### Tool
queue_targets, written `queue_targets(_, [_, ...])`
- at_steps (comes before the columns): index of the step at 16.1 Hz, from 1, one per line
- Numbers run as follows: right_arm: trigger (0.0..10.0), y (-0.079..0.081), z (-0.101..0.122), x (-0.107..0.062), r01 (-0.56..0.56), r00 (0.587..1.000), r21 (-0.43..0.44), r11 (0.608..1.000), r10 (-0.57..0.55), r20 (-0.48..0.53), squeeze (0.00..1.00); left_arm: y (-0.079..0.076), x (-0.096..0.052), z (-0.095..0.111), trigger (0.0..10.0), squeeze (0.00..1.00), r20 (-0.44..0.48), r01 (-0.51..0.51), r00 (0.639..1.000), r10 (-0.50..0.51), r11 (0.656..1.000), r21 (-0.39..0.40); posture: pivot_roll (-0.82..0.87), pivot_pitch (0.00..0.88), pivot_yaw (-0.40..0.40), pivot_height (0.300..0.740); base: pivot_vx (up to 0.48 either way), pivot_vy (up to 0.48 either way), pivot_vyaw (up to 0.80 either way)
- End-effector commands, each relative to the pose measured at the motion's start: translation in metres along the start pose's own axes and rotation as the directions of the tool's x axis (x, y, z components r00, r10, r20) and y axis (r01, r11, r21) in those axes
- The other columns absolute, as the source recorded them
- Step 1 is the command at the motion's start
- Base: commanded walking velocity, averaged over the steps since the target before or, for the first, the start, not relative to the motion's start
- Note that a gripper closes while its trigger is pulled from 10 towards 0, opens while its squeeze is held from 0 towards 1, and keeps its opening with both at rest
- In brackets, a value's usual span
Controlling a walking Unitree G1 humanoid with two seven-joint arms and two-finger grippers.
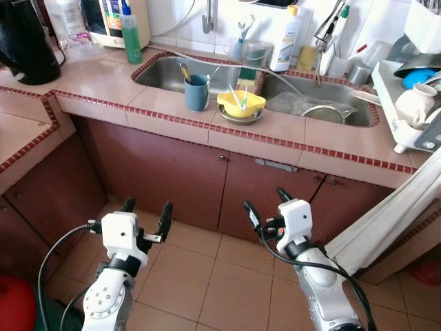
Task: Kitchen organization
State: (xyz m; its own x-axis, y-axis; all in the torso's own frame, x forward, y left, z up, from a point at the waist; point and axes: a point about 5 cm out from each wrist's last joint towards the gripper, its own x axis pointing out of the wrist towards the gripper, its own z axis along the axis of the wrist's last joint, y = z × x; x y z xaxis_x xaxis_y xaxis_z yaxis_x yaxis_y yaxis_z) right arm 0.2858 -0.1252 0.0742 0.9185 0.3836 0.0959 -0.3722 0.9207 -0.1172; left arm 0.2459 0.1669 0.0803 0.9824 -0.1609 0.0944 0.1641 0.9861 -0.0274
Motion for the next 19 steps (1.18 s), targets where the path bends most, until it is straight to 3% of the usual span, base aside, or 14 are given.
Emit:
queue_targets(1, [10.0,-0.001,0.009,0.000,0.006,0.999,-0.013,1.000,-0.006,0.031,0.00,0.001,0.002,0.007,10.0,0.00,0.008,-0.015,1.000,0.015,1.000,0.011,-0.02,0.000,-0.042,0.740,0.000,0.000,0.00])
queue_targets(4, [10.0,-0.008,0.025,-0.012,0.050,0.996,0.016,0.999,-0.051,0.072,0.00,0.000,0.002,0.021,10.0,0.00,0.011,-0.039,0.999,0.038,0.998,0.053,-0.03,0.000,-0.027,0.740,0.000,0.000,0.00])
queue_targets(8, [10.0,-0.015,0.032,-0.019,0.090,0.993,-0.006,0.996,-0.089,0.082,0.00,0.000,0.003,0.023,10.0,0.00,0.006,-0.015,1.000,0.014,0.998,0.055,-0.07,0.000,-0.004,0.740,0.000,0.000,0.00])
queue_targets(9, [10.0,-0.022,0.043,-0.024,0.167,0.981,0.015,0.986,-0.167,0.094,0.00,0.003,0.008,0.023,10.0,0.00,-0.024,-0.020,1.000,0.021,0.999,0.030,-0.09,0.000,0.017,0.740,0.000,0.000,0.00])
queue_targets(11, [10.0,-0.024,0.044,-0.026,0.195,0.976,0.019,0.981,-0.196,0.090,0.00,0.003,0.011,0.024,10.0,0.00,-0.033,-0.007,0.999,0.007,1.000,0.028,-0.10,0.000,0.032,0.740,0.000,0.000,0.00])
queue_targets(12, [10.0,-0.027,0.041,-0.027,0.249,0.966,0.020,0.968,-0.250,0.071,0.00,0.004,0.020,0.025,10.0,0.00,-0.046,-0.012,0.999,0.015,0.998,0.054,-0.11,0.000,0.051,0.740,0.000,0.000,0.00])
queue_targets(16, [10.0,-0.028,0.044,-0.022,0.252,0.966,0.006,0.968,-0.252,0.063,0.00,0.007,0.031,0.029,10.0,0.00,-0.048,-0.035,0.998,0.039,0.996,0.085,-0.11,0.000,0.044,0.740,0.000,0.000,0.00])
queue_targets(19, [10.0,-0.027,0.053,-0.008,0.220,0.971,0.005,0.976,-0.219,0.094,0.00,0.007,0.034,0.039,10.0,0.00,0.003,-0.037,0.999,0.037,0.997,0.072,-0.09,0.000,0.021,0.740,0.000,0.000,0.00])
